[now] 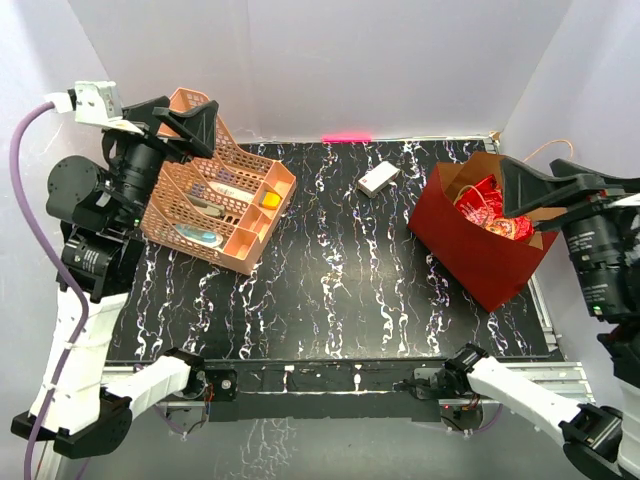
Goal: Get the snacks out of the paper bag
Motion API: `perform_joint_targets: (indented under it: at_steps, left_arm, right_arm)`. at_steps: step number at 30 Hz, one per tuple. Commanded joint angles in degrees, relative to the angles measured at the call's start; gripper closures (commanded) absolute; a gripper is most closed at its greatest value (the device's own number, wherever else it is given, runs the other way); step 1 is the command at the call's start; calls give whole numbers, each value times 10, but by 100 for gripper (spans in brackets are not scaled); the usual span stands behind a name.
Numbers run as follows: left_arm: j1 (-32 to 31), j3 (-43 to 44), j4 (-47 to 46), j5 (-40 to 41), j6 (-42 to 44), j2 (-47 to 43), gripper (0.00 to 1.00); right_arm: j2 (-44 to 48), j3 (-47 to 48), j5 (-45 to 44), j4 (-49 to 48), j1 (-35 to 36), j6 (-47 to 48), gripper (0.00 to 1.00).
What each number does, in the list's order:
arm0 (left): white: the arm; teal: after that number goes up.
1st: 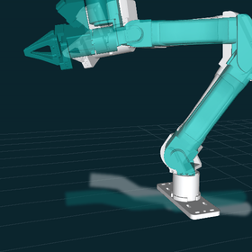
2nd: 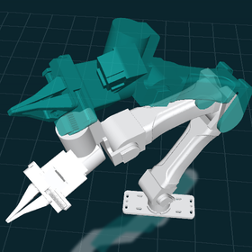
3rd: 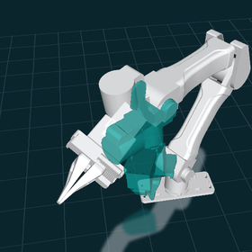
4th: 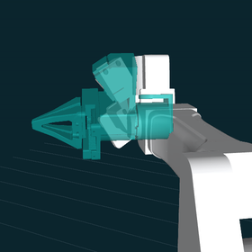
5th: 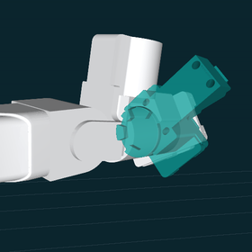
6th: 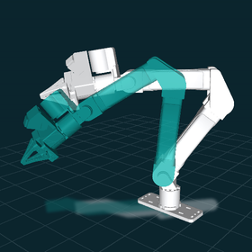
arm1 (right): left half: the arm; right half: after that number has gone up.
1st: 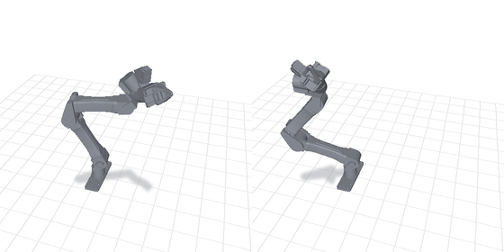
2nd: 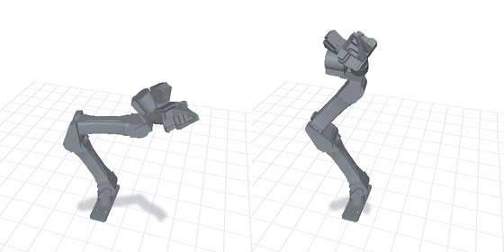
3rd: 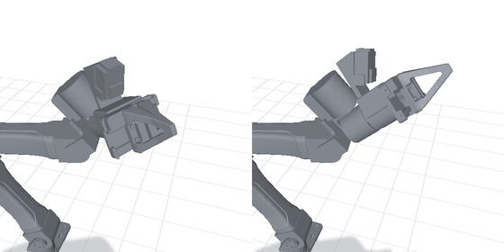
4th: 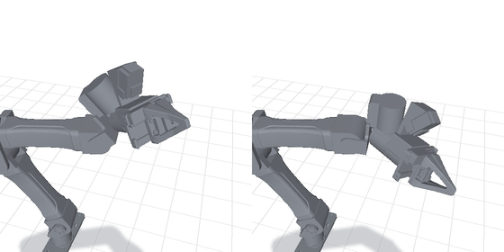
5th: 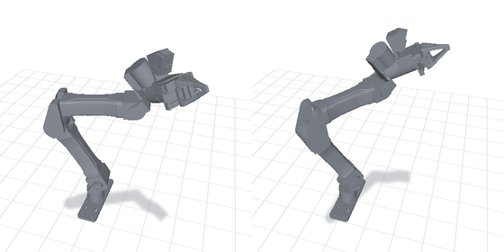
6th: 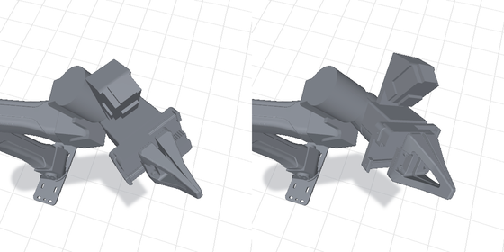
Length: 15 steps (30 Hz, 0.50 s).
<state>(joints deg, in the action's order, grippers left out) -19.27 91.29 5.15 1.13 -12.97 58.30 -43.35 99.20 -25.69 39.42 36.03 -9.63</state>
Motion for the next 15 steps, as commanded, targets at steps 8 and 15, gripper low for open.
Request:
perform_joint_targets:
  at_steps: [8, 15]
  left_arm:
    - [-21, -114, -20, 57, -6, -16, 2]
    - [-75, -237, -64, 65, -3, -24, 2]
  right_arm:
    - [-11, -109, 2, 67, -176, -32, 2]
    - [-23, -186, 17, 92, -277, -52, 2]
